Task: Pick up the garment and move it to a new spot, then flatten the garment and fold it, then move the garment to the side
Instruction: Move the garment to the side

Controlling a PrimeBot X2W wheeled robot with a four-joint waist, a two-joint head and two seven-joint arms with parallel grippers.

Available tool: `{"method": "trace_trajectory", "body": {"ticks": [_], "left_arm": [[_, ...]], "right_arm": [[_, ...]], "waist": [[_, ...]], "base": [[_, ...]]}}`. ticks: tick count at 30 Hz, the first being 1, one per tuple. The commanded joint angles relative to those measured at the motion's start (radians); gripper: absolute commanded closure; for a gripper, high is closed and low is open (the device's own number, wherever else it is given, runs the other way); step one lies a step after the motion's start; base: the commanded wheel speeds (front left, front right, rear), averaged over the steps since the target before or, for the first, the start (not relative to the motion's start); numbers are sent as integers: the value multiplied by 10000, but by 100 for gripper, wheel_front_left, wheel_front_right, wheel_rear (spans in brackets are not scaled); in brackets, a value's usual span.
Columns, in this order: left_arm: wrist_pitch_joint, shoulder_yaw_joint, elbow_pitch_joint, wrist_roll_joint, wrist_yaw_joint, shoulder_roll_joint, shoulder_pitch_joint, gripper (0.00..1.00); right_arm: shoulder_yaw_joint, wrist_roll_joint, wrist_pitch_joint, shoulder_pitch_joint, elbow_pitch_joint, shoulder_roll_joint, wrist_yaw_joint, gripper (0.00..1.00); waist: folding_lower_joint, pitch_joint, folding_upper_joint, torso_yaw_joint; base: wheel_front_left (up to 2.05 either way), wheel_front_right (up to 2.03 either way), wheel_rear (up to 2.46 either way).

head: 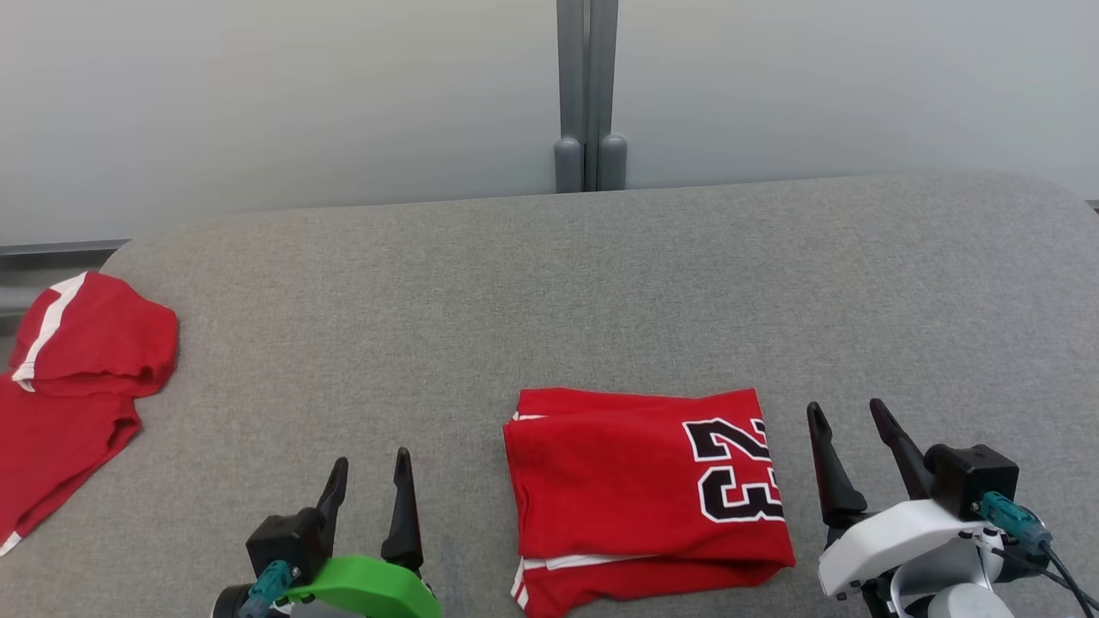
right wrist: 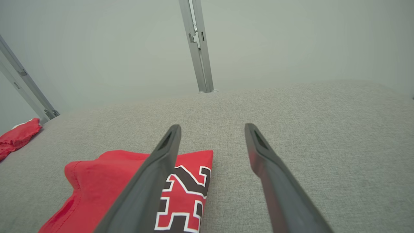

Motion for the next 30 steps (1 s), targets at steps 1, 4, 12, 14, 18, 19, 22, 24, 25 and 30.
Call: {"method": "trace_trajectory", "body": {"ticks": [1,4,12,14,18,19,22,24,25,30], "left_arm": [[-33,19,39,71,-19,35,56,0],[-33,17,68,71,-9,42,19,0],[-28,-3,150,58,73,116,-54,0],[-27,-1,147,41,80,136,-67,0],[-13,-41,121,57,61,171,-161,0],[2,-54,96,63,48,184,-197,0],[18,-76,17,111,60,211,-246,0],[19,-72,-45,136,100,242,-262,0],[17,-60,-86,155,133,267,-269,0],[27,-54,-288,232,237,389,-324,0]], "right_arm": [[13,31,20,45,-20,-19,-12,0],[40,67,80,50,-5,-19,-12,0],[25,45,289,68,36,-20,-12,0],[15,-43,462,38,78,-20,-12,0],[-96,-10,1296,-105,221,-21,-12,0],[-129,79,1624,-153,272,-20,-12,0],[-162,38,2433,-272,384,-20,-12,0],[-238,150,2898,-370,493,-23,-12,0],[-277,102,3121,-454,551,-24,-12,0],[-320,475,3893,-727,1039,-27,-12,0]], "waist": [[0,3,0,2],[0,7,0,10],[0,22,0,39],[0,35,0,58],[0,97,0,182],[0,126,0,247],[0,218,0,426],[0,298,0,585],[0,347,0,682],[0,648,0,1160]], "base": [[0,0,0],[0,0,0],[0,0,0],[0,0,0],[0,0,0],[0,0,0],[0,0,0],[0,0,0],[0,0,0],[0,0,0]]}}
